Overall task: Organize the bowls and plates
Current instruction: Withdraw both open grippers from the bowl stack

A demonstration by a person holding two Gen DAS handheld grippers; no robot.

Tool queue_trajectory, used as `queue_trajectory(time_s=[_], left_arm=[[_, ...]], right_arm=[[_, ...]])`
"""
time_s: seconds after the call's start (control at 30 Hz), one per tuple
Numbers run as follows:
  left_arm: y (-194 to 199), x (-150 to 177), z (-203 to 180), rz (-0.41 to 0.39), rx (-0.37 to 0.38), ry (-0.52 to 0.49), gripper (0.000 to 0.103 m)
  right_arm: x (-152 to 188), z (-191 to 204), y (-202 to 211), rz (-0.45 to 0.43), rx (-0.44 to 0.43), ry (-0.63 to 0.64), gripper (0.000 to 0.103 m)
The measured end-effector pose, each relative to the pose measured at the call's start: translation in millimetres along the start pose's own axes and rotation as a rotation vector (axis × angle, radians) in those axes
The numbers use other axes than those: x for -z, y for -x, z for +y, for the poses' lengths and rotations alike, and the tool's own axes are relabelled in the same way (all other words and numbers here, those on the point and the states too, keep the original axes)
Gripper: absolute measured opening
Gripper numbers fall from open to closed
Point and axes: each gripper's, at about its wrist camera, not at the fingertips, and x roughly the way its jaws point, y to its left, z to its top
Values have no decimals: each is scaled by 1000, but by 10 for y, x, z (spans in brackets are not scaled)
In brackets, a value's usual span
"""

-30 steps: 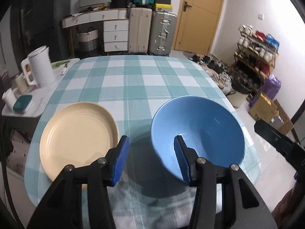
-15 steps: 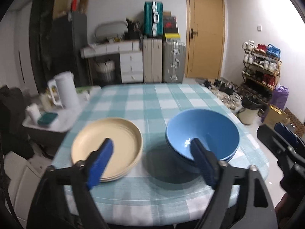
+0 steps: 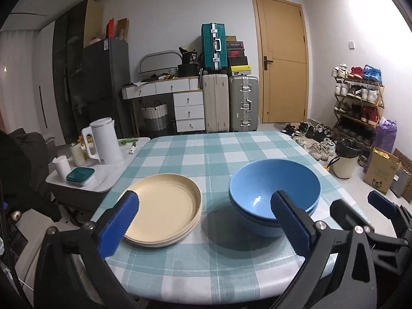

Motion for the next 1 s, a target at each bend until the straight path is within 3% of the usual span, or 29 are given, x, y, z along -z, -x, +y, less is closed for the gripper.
queue_trajectory(time_s=[0.57, 1.0], left_arm=[[-427, 90, -1, 140, 5, 16, 103], [-1117, -21, -47, 309, 46, 20, 103]], right_arm=[[38, -103, -223, 62, -14, -4, 102], [-295, -558, -894, 167, -21, -143, 102]])
